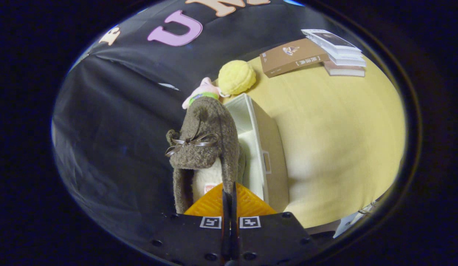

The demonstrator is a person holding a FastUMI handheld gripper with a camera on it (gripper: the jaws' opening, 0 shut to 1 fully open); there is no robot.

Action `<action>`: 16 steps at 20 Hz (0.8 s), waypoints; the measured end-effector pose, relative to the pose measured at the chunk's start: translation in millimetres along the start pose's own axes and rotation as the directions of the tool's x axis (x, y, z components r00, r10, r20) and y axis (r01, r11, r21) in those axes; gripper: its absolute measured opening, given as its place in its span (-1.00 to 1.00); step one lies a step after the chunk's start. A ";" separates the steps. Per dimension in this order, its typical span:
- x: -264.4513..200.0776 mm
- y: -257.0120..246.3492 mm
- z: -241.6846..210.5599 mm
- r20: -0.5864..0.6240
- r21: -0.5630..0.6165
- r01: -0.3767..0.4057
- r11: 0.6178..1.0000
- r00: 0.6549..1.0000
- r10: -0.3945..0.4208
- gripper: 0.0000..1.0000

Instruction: Open the storage box then place both shoes into the box .Put the left shoe in first, then the right shoe, with the right side of both shoes facing outward in a uniform manner.

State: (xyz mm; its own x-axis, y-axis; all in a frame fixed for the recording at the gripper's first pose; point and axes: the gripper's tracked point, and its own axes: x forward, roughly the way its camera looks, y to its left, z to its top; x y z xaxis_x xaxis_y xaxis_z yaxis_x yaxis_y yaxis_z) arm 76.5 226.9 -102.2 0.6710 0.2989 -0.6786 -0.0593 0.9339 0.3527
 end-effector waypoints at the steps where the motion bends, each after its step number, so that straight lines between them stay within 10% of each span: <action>1: 4.7 -2.9 -2.4 0.009 -0.024 0.038 0.999 0.999 -0.037 -0.92; 8: 28.7 -18.1 -5.3 0.082 -0.162 0.217 0.963 0.975 -0.206 -0.92; 16: 33.8 -2.5 3.6 0.114 -0.176 0.157 0.972 0.984 -0.138 -0.63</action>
State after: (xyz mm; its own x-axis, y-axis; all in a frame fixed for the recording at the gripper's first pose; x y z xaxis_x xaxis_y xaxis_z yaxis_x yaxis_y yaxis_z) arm 102.0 233.9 -123.7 0.7529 0.1424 -0.6426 -0.0824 0.9890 0.1227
